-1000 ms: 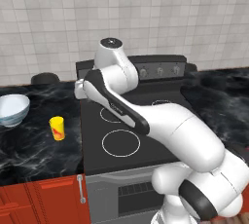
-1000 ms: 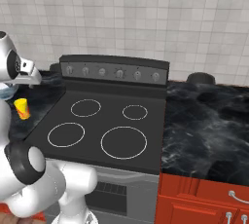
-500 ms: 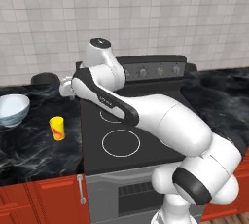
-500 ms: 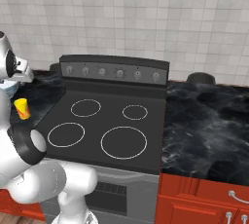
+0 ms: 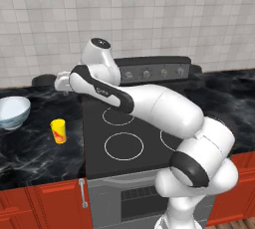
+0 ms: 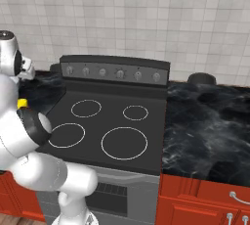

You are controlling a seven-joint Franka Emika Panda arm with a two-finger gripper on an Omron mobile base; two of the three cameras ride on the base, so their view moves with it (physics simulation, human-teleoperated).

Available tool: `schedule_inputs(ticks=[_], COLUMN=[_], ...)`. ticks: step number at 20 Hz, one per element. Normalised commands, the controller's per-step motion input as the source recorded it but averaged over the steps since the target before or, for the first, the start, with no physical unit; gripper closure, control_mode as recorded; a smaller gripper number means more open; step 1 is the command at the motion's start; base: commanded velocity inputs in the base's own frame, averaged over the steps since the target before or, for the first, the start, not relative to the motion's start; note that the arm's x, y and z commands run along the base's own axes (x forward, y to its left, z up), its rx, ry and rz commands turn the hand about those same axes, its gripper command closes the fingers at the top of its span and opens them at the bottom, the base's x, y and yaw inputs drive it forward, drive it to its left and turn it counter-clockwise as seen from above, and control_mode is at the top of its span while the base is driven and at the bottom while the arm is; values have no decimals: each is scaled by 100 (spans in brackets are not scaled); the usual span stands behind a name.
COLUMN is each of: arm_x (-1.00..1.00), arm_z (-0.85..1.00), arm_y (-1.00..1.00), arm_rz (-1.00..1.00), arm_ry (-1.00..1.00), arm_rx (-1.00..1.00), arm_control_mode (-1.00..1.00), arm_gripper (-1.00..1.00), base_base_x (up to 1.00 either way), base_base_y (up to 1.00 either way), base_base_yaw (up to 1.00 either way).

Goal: Pick the cup and bowl from the counter and place them on the counter next to the sink.

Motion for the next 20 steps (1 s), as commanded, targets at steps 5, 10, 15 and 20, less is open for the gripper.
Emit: schedule_inputs(ticks=[5, 10, 15, 20], arm_x=[27, 3, 0, 0], arm_z=[-8, -22, -43, -40], arm_y=[0, 0, 1, 5], arm_rz=[0, 0, 0, 0], arm_ry=[2, 6, 6, 0], arm_rx=[0, 0, 0, 0], arm_control_mode=[-100, -100, -100, -100], arm_gripper=[-100, -100, -100, -100], base_base_x=[0, 0, 0, 0], base_base_y=[0, 0, 0, 0], base_base_yaw=[0, 0, 0, 0])
